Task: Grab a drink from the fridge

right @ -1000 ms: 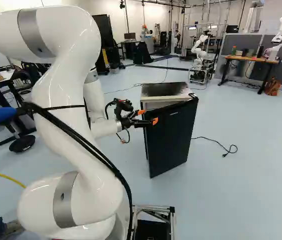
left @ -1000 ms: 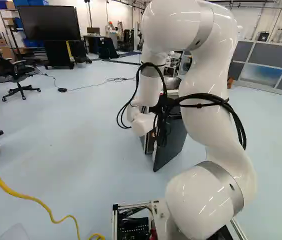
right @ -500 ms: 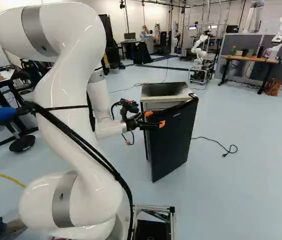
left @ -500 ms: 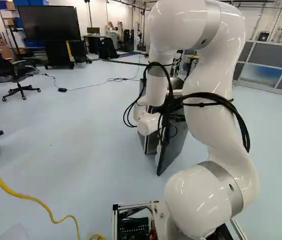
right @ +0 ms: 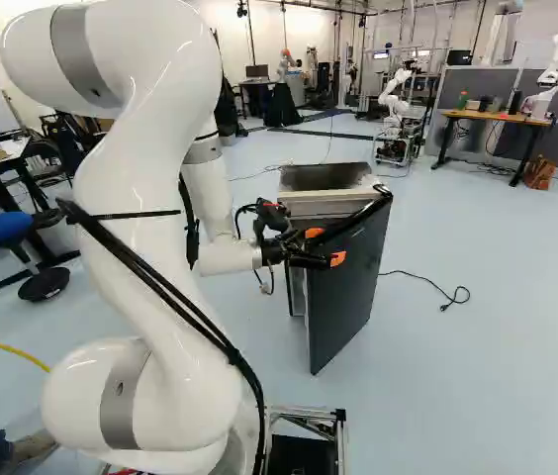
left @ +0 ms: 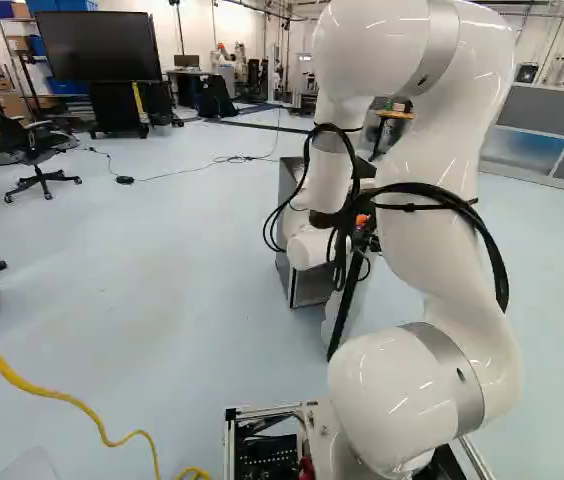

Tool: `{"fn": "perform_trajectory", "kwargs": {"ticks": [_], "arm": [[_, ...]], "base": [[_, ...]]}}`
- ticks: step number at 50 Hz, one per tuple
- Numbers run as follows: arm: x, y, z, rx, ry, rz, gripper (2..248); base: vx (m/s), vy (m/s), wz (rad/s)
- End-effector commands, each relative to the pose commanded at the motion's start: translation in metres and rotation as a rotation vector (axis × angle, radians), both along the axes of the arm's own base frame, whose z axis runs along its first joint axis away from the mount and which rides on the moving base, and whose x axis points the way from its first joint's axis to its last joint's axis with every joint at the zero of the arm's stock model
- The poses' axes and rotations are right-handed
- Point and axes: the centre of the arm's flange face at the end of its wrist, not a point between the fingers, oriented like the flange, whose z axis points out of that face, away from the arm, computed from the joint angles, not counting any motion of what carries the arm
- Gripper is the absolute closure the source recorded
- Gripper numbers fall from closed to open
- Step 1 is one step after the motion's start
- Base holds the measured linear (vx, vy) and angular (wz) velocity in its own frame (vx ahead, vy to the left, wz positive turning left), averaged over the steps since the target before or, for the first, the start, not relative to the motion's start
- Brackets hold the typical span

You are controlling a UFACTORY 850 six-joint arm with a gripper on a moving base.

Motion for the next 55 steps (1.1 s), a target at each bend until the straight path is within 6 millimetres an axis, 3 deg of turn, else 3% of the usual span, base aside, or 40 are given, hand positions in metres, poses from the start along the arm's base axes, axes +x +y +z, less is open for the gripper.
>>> {"fn": "perform_trajectory", "kwargs": {"ticks": [41,55], "arm": [[-0.030,-0.075,0.000,0.003,-0.005,-0.381,3],[-0.030,-0.104,0.000,0.004,-0.021,-0.481,3]], "base": [[0.000,0.000,0.000],[0.000,0.000,0.000]]}}
